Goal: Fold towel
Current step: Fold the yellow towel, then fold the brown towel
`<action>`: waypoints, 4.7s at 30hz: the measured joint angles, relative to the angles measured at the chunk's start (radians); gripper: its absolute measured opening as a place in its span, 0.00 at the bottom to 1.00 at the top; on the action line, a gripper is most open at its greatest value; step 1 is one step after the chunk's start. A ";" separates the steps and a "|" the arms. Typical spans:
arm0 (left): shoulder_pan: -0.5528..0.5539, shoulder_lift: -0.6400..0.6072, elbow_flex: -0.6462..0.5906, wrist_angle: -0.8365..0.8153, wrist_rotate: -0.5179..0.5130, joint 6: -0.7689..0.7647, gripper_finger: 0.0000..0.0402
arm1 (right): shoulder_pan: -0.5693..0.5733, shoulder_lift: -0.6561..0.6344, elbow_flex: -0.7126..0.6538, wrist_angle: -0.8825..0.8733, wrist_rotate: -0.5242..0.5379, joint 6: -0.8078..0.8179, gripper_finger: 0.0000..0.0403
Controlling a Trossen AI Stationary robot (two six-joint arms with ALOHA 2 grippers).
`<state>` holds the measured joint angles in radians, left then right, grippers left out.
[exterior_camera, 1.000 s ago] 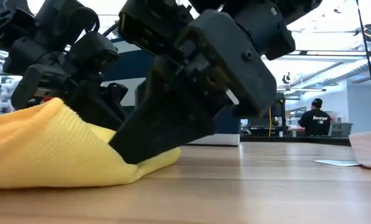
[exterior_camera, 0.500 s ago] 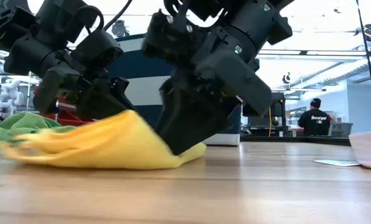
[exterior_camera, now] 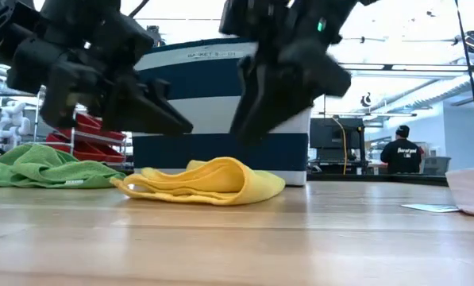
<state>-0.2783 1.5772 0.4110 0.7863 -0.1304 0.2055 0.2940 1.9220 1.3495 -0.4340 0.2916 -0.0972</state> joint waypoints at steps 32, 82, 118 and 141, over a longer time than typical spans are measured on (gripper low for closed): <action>0.243 0.170 0.257 -0.411 0.467 0.175 0.30 | 0.187 -0.313 0.004 0.232 -0.446 -0.117 0.52; 0.157 0.287 0.650 -0.519 0.347 0.193 0.30 | 0.523 -0.310 -0.488 -0.053 -0.091 1.133 0.52; 0.105 0.287 0.649 -0.521 0.344 0.192 0.30 | 0.411 -0.266 -0.561 0.128 -0.033 0.890 0.08; 0.009 0.299 0.649 -0.567 0.280 0.494 0.30 | 0.308 -0.272 -0.562 0.502 0.012 0.565 0.00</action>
<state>-0.2693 1.8758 1.0603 0.2189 0.1497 0.6998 0.6020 1.6500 0.7879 0.0683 0.3038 0.4676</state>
